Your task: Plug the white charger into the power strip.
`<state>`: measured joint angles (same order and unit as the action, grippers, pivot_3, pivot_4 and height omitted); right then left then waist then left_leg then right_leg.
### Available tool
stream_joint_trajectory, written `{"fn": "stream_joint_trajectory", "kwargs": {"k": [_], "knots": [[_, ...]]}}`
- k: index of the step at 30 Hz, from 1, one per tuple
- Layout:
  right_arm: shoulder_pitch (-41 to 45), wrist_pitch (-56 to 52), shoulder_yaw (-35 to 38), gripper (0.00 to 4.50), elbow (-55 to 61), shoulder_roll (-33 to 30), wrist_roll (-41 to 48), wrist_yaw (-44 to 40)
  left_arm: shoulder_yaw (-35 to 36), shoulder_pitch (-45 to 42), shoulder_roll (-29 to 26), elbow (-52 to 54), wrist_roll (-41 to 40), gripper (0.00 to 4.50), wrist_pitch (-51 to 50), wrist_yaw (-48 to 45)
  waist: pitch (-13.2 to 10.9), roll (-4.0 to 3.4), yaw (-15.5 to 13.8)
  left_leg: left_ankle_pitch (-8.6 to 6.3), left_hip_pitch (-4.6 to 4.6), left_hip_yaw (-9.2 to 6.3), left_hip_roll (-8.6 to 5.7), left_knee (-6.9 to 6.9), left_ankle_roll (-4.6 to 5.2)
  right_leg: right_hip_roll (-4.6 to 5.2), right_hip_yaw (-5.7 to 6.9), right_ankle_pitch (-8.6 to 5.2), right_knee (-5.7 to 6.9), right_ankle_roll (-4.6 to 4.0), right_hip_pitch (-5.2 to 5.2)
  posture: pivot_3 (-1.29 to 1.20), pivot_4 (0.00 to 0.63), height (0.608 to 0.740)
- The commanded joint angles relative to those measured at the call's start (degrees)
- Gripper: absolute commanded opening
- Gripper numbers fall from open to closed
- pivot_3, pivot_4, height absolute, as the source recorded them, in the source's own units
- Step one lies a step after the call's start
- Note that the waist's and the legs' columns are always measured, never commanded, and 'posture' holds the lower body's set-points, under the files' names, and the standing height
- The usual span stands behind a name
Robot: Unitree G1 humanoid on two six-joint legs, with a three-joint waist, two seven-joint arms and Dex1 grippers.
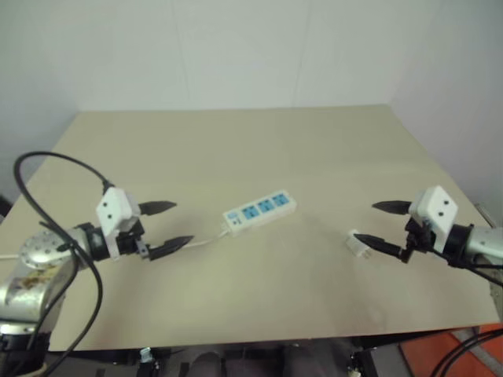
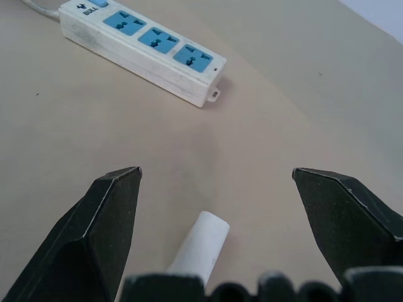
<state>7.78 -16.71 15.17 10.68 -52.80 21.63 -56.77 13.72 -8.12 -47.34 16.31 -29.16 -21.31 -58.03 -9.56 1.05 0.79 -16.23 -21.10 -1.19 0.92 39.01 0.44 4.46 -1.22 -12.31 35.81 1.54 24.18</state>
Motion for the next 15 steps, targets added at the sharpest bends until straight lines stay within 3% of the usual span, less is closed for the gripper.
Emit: {"fn": "stream_joint_trajectory", "kwargs": {"k": [1,15], "knots": [[-0.11,0.30,2.76,4.50,1.87,-0.26,1.07,0.49,0.41,-0.89,-0.19,-0.12,0.31,4.46,1.65,-0.21,0.00,0.00,0.00,0.00,0.00,0.00,0.00,0.00,0.00,0.00,0.00,0.00,0.00,0.00,0.00,0.00,0.150,0.740],[0.93,0.14,1.83,4.50,1.68,-0.09,1.01,0.72,0.03,-0.64,0.60,-2.78,1.10,4.46,4.39,-0.62,0.00,0.00,0.00,0.00,0.00,0.00,0.00,0.00,0.00,0.00,0.00,0.00,0.01,0.00,0.00,0.00,0.150,0.740]]}}
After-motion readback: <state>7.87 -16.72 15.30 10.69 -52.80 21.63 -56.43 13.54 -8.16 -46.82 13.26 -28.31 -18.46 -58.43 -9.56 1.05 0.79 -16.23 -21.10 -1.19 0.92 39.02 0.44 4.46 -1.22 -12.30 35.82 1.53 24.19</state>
